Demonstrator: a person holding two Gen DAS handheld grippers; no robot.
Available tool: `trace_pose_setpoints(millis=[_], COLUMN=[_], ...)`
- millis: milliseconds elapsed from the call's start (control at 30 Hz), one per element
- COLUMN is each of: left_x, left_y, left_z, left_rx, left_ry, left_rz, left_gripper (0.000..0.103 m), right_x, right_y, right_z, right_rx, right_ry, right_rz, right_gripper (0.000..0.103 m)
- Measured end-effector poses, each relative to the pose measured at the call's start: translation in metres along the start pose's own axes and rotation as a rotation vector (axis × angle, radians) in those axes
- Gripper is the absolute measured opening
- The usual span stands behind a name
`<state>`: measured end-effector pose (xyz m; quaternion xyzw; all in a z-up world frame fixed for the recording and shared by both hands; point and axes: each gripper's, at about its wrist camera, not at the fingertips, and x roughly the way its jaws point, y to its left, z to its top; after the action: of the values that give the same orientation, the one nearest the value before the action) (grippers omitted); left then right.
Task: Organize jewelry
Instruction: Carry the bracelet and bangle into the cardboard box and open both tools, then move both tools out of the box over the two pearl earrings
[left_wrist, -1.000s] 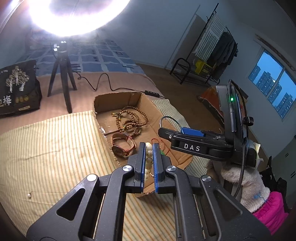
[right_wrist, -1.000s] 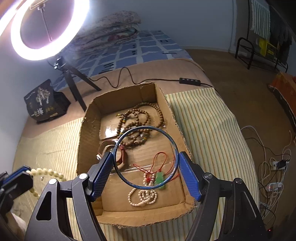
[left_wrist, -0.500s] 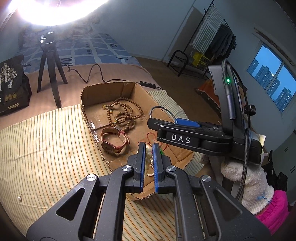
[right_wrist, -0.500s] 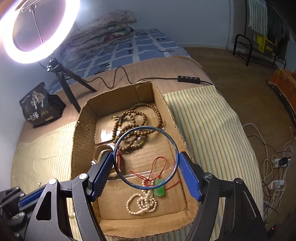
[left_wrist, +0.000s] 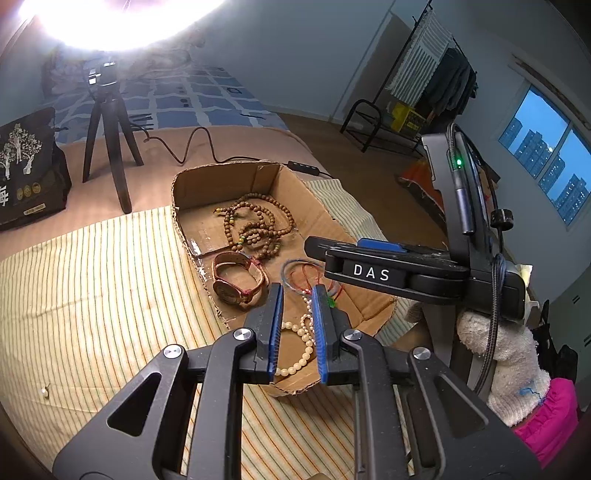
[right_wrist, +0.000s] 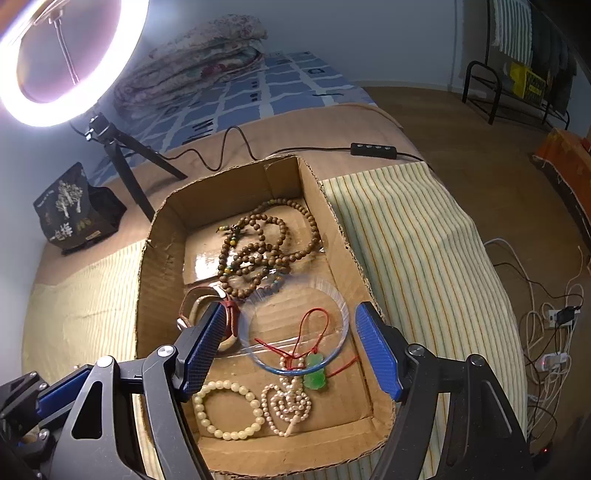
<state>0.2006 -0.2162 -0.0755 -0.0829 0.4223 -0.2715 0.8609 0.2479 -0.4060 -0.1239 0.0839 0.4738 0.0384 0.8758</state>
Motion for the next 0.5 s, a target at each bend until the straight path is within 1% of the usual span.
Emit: trace_pose_setpoints(millis=[367,500], left_x=[-0.013,-0.024], left_y=[0.001,0.004], left_z=[0.001,0.001], left_rx=[0.004,0.017], left_ry=[-0.016,-0.029], left_rz=[0.008,0.027], left_gripper=[0.014,0.014], right_x=[-0.010,-0.017], right_y=[0.002,0.003], right_z=[0.001,0.001], right_rx=[0.000,-0.004], right_ry=[-0.019,-0.029], right_rz=[-0.014,-0.017], right_gripper=[0.073,0.073])
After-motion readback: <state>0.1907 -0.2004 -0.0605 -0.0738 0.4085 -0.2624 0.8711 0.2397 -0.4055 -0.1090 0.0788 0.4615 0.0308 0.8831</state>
